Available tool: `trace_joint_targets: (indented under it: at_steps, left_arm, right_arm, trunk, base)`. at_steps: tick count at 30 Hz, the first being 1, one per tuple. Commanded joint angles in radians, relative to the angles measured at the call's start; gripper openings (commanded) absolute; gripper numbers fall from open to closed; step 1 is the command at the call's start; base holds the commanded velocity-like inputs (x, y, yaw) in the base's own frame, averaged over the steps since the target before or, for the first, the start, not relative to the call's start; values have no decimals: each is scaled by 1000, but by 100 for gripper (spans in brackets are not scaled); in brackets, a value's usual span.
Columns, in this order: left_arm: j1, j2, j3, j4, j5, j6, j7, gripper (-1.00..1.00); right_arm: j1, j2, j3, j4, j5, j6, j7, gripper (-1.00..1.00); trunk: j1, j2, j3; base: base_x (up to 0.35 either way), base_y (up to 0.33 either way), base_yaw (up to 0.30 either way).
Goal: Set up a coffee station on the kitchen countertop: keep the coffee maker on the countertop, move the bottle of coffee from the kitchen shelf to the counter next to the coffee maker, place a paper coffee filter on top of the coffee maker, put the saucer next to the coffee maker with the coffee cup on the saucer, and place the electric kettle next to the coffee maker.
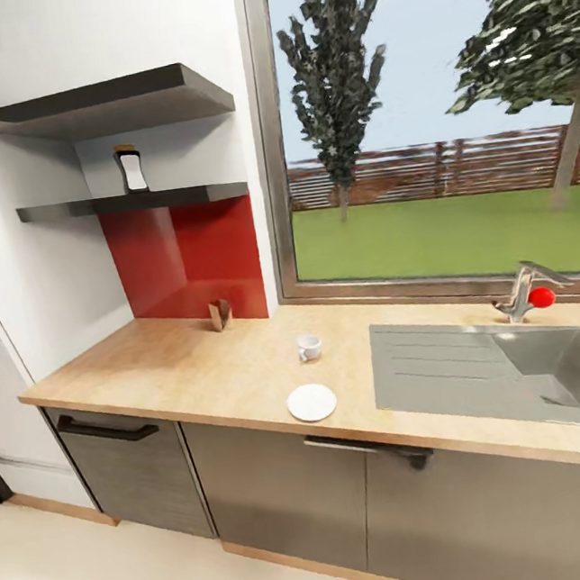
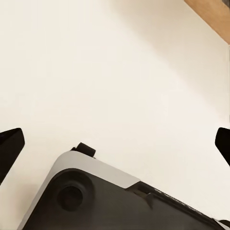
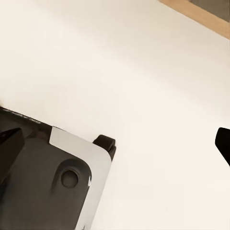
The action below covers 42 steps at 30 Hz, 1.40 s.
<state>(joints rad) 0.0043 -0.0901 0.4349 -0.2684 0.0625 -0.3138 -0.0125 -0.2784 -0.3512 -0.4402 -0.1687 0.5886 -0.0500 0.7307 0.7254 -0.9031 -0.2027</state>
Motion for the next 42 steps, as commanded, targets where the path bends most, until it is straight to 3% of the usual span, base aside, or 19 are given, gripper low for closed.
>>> trace_joint_targets:
  at_steps: [1,27,42]
  left_arm:
    - [0,0,-1,-2,7,-1,-1,100]
    - [0,0,-7,-2,7,1,-3,100]
    - [0,0,-7,-2,7,1,-3,100]
  right_arm:
    - [-1,0,-7,0,11,-5,3,100]
    - [-1,0,-2,0,15,-9,1,100]
    - [-1,2,1,1,16,-9,3,100]
  trunk:
    - [1,-1,-1]
    - [1,-1,-1]
    - [1,-1,-1]
  base:
    - [189,273,57]
    - [220,245,4]
    - [24,306,0]
